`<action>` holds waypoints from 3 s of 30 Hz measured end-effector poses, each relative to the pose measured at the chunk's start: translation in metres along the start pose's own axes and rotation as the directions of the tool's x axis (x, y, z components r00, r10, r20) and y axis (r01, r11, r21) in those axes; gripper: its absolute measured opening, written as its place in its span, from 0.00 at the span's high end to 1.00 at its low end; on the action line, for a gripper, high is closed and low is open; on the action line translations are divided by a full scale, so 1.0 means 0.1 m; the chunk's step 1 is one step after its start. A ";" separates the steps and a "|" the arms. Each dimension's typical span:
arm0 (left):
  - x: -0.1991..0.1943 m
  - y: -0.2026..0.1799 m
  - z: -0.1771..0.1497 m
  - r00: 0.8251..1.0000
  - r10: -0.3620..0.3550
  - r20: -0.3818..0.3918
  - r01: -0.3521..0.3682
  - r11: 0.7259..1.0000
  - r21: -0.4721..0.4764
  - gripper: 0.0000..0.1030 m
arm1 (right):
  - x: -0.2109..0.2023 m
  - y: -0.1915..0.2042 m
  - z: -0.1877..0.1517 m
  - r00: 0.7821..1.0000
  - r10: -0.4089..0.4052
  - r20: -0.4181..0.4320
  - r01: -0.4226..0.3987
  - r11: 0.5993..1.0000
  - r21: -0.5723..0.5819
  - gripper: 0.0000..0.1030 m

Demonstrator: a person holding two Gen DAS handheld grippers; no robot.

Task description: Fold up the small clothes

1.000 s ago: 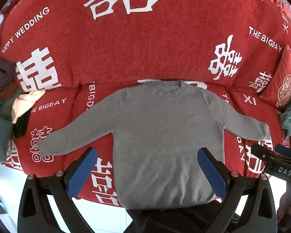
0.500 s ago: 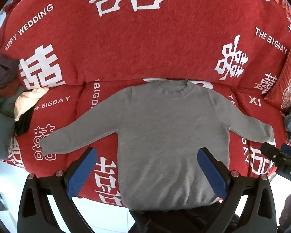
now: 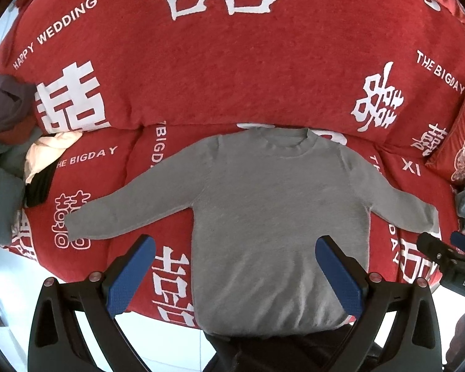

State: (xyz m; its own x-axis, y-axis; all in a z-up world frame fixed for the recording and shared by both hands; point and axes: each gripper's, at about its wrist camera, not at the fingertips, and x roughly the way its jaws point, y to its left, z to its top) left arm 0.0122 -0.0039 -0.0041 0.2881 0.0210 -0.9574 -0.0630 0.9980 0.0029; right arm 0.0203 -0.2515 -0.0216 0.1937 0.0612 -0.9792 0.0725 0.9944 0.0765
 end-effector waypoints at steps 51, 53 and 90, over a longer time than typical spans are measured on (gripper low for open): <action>2.17 0.28 -0.38 0.966 0.023 -0.258 -0.047 0.995 -0.088 0.00 | 2.01 0.31 -0.03 0.993 0.031 -0.111 -0.038 0.998 -0.060 0.00; 2.18 0.30 -0.38 0.966 0.016 -0.258 -0.042 0.994 -0.097 0.00 | 2.02 0.36 -0.03 0.993 0.033 -0.112 -0.041 0.997 -0.068 0.00; 2.89 3.61 -0.88 0.960 -0.213 0.184 0.279 0.642 -0.714 0.02 | 2.26 2.21 -0.22 0.980 0.038 -0.197 -0.094 0.955 -0.283 0.00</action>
State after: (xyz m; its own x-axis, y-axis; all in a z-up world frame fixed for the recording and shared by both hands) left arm -0.0113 0.3568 -0.3051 0.4655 -0.1814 -0.8663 -0.6426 0.6038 -0.4717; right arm 0.0588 -0.0164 -0.2297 -0.0002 0.1145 -0.9934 -0.2254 0.9678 0.1116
